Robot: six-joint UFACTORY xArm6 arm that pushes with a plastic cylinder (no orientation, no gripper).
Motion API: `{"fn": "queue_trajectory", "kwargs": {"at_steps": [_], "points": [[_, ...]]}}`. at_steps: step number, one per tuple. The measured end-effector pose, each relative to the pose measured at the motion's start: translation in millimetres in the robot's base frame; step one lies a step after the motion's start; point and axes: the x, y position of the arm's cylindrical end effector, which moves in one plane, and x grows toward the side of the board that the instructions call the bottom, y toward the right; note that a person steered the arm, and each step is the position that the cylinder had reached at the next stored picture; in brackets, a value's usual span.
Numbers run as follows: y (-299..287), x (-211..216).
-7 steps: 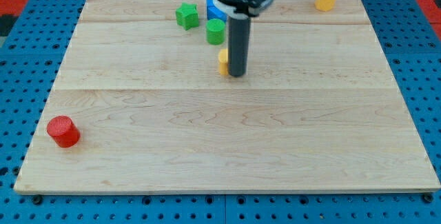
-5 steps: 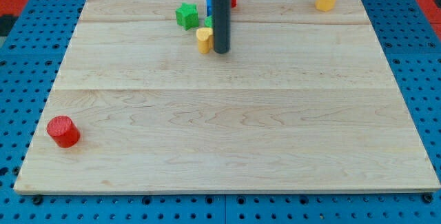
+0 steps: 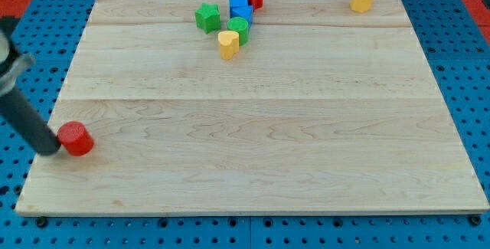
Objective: Push the red circle below the green star
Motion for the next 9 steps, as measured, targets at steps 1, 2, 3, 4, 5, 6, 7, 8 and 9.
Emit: {"fn": "queue_trajectory", "kwargs": {"at_steps": [1, 2, 3, 4, 5, 6, 7, 8, 9], "points": [[16.9, -53.7], [-19.7, -37.5], [-21.7, 9.1], [30.8, 24.1], [45.9, -43.2], [74.6, -95.0], [100.3, -118.2], [90.5, -64.9], [123.0, -83.4]]}}
